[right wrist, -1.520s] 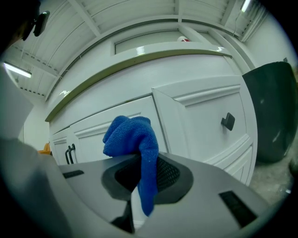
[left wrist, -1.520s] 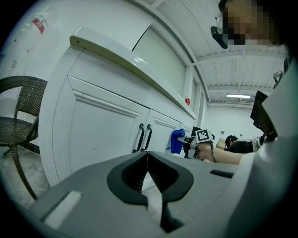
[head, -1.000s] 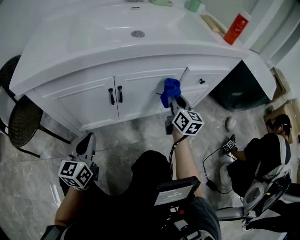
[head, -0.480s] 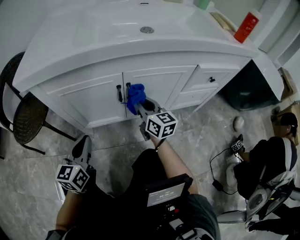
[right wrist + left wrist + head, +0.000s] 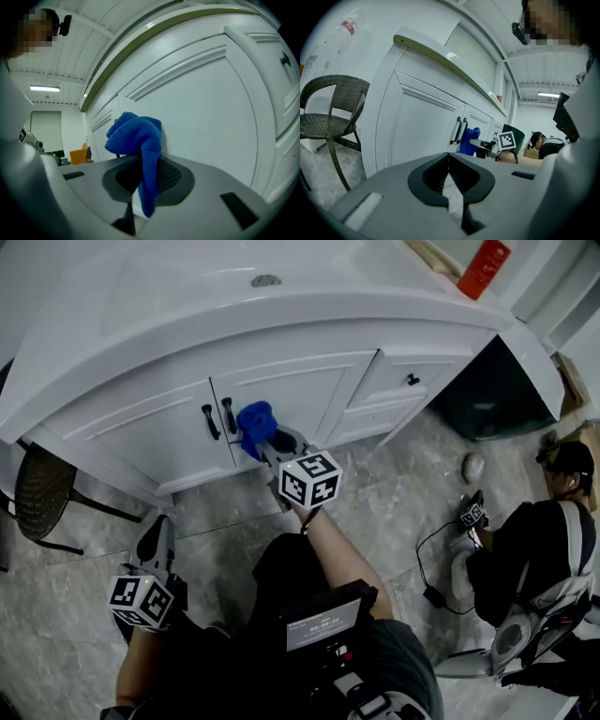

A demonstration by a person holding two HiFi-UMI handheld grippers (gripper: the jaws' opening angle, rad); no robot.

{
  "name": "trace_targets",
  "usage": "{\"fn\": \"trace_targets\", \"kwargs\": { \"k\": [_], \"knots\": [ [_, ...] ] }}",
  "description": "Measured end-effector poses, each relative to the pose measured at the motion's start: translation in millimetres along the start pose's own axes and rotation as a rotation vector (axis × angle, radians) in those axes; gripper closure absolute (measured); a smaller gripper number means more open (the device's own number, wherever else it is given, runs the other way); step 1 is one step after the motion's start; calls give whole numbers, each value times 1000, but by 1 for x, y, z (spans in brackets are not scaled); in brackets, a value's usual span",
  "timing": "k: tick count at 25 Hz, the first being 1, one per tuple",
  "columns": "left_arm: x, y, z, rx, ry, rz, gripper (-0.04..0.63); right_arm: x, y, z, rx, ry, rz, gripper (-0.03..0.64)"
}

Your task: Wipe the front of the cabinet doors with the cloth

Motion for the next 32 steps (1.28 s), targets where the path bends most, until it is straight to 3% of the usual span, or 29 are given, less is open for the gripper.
{"fn": "trace_targets", "kwargs": {
  "k": [6, 13, 20, 26, 32],
  "knots": [
    [20, -16, -10, 2, -23, 35, 592, 55, 33, 9, -5, -42, 131, 568],
    [44, -28, -14, -9, -63, 80, 592, 140, 88, 19, 1, -104, 346, 568],
    [53, -33, -15, -11, -72, 105, 592, 193, 125, 33, 8, -201, 477, 568],
    [51, -30, -12, -10, -64, 108, 592, 169, 125, 31, 25, -184, 445, 568],
    [38, -23, -18, 10, -48, 109, 592, 81, 79, 37, 5, -82, 236, 568]
  ]
}}
Point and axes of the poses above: the fingertips, and each gripper's own axes: y backward along the fingers, x to its right, z out of its underside, the point moved 1 cm from there along y, backward along the fingers, and after that the axes turned 12 degrees about -x, right-handed, at the moved point
